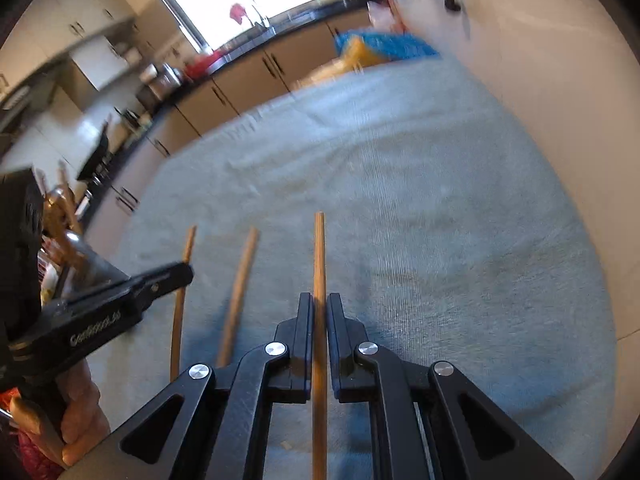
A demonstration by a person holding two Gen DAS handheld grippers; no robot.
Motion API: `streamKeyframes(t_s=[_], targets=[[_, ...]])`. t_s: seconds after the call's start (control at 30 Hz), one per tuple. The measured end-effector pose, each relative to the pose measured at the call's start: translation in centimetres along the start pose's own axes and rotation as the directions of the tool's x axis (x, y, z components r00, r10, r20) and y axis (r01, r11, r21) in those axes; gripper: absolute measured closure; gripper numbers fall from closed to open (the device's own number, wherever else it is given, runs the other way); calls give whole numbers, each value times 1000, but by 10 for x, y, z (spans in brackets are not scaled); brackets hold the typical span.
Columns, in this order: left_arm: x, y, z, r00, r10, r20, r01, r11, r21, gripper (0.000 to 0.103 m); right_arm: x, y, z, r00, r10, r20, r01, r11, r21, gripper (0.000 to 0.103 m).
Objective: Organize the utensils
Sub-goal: 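Lift both chopsticks upright and carry them over the black holder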
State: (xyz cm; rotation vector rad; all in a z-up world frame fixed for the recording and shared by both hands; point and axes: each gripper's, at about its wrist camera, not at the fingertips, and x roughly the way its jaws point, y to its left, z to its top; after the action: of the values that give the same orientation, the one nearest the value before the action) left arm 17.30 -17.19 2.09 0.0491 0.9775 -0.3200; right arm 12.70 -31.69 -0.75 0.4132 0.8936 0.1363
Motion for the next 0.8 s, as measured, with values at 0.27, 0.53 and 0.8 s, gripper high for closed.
streamKeyframes(t_s=[0.27, 0.53, 0.8], targets=[[-100, 14, -33, 978, -41, 205, 42, 999, 0, 97, -80, 39, -27, 958, 115, 264, -92, 991, -98, 96], [-178, 54, -39, 941, -45, 336, 61, 997, -37, 97, -107, 100, -34, 873, 259, 414, -202, 963, -178, 96], [-248, 111, -11, 904, -37, 426, 80, 993, -82, 97, -102, 182, -10, 817, 333, 470, -229, 937, -265, 96]])
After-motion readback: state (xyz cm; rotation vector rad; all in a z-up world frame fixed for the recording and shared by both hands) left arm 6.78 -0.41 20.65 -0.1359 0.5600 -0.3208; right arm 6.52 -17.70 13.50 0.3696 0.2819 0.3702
